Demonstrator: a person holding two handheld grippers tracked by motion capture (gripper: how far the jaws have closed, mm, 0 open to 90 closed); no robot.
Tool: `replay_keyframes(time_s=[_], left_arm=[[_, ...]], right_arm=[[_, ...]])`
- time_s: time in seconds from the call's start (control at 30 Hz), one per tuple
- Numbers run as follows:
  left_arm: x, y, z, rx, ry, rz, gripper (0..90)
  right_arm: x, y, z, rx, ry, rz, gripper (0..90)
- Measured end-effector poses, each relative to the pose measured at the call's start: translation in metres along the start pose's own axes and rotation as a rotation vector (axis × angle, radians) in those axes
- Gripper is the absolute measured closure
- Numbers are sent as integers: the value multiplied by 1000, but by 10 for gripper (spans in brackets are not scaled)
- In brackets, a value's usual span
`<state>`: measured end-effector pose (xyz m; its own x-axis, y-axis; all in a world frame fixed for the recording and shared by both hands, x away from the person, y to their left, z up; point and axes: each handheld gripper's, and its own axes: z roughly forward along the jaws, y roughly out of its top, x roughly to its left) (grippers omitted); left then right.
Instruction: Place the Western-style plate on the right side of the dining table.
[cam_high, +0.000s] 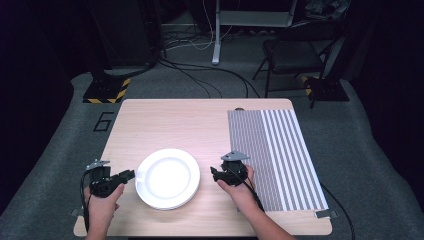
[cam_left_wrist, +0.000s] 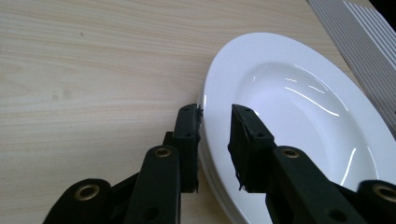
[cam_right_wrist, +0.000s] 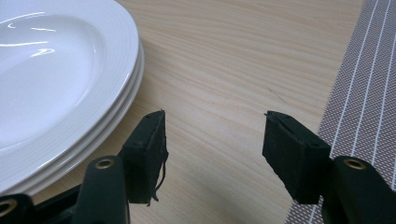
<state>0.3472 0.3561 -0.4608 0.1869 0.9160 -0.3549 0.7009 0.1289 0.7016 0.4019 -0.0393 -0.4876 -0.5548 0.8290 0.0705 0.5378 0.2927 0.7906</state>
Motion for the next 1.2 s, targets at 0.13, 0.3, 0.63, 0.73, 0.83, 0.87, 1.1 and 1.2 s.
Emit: replay_keyframes(time_s=[0.13, 0.3, 0.63, 0.73, 0.83, 0.87, 1.1, 1.2], left_arm=[[1, -4, 2, 26, -31, -28, 750], [1, -5, 5, 42, -38, -40, 768], [0, -7, 8, 58, -23, -27, 798], [0, -7, 7, 58, -21, -24, 822], [-1, -8, 9, 64, -10, -8, 828], [-1, -8, 9, 70, -10, -8, 828], [-7, -10, 12, 82, 22, 33, 830], [-9, -11, 13, 81, 36, 55, 830]], right_arm=[[4, 1, -1, -14, 19, 4, 380], [9, 1, -2, -26, 38, -12, 387], [13, 3, 1, -32, 90, 21, 462], [15, 3, 1, -25, 120, 26, 456], [19, 3, 2, -21, 152, 35, 425], [20, 3, 2, -19, 156, 26, 422], [30, 3, 5, 1, 200, 33, 408], [35, 3, 7, 12, 222, 36, 407]])
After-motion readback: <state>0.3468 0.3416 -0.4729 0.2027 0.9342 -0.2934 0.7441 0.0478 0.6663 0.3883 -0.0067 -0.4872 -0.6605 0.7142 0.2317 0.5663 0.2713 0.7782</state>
